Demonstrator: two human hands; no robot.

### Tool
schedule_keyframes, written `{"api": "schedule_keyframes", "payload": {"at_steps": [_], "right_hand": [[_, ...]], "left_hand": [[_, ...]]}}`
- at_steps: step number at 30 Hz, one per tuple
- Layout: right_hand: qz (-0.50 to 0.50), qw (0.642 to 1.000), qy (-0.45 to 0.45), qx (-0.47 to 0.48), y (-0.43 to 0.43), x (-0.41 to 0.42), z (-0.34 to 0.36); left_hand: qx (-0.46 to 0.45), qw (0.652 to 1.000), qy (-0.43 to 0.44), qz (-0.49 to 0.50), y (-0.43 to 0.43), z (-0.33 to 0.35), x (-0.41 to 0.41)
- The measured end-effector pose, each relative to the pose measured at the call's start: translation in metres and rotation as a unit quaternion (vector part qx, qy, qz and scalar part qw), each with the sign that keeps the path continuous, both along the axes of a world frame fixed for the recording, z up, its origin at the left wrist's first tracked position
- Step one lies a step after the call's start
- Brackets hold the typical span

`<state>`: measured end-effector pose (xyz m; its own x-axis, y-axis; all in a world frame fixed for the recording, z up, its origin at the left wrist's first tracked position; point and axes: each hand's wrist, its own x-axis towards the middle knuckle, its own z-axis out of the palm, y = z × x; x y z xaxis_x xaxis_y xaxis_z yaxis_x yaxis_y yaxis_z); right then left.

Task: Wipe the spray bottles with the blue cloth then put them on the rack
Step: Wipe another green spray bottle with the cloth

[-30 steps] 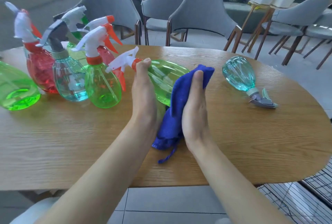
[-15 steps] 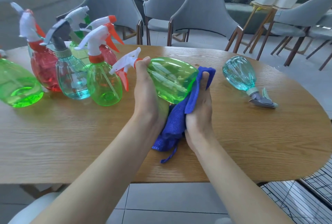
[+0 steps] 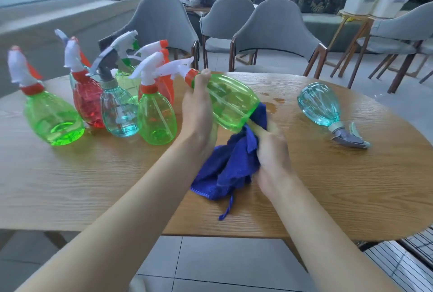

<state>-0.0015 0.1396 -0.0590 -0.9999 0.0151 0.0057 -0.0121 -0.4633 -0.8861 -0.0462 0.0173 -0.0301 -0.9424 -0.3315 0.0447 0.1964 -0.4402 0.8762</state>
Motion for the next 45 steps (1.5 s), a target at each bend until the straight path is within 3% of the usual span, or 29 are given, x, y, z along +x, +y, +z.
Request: {"api": "schedule_keyframes", "payload": {"at_steps": [4,11,18,23,31,37,45], "right_hand": [[-0.086,0.992,-0.064,0.06,0.017,-0.01,0.004],[-0.012,0.992,-0.034,0.119,0.02,0.001,0.016],[-0.021,0.987,-0.036,0.154,0.025,0.0,0.01],[-0.009,0.987,-0.055,0.147,0.028,-0.001,0.009],[0.019,0.989,-0.077,0.128,0.025,-0.005,0.006],[0.041,0.988,-0.104,0.109,0.03,-0.008,0.003],[0.059,0.991,-0.085,0.09,0.032,-0.013,0.004]], "left_hand": [[-0.199,0.98,0.008,0.013,0.0,0.004,0.014],[-0.372,0.928,0.0,-0.03,-0.008,-0.004,0.022],[-0.374,0.927,-0.025,-0.029,-0.016,-0.005,0.016],[-0.429,0.9,-0.044,-0.055,-0.03,-0.013,0.03],[-0.594,0.801,-0.072,-0.005,-0.031,-0.036,0.035],[-0.543,0.836,-0.075,-0.038,-0.028,-0.026,0.023],[-0.562,0.824,-0.069,0.004,-0.015,-0.032,0.001]]}}
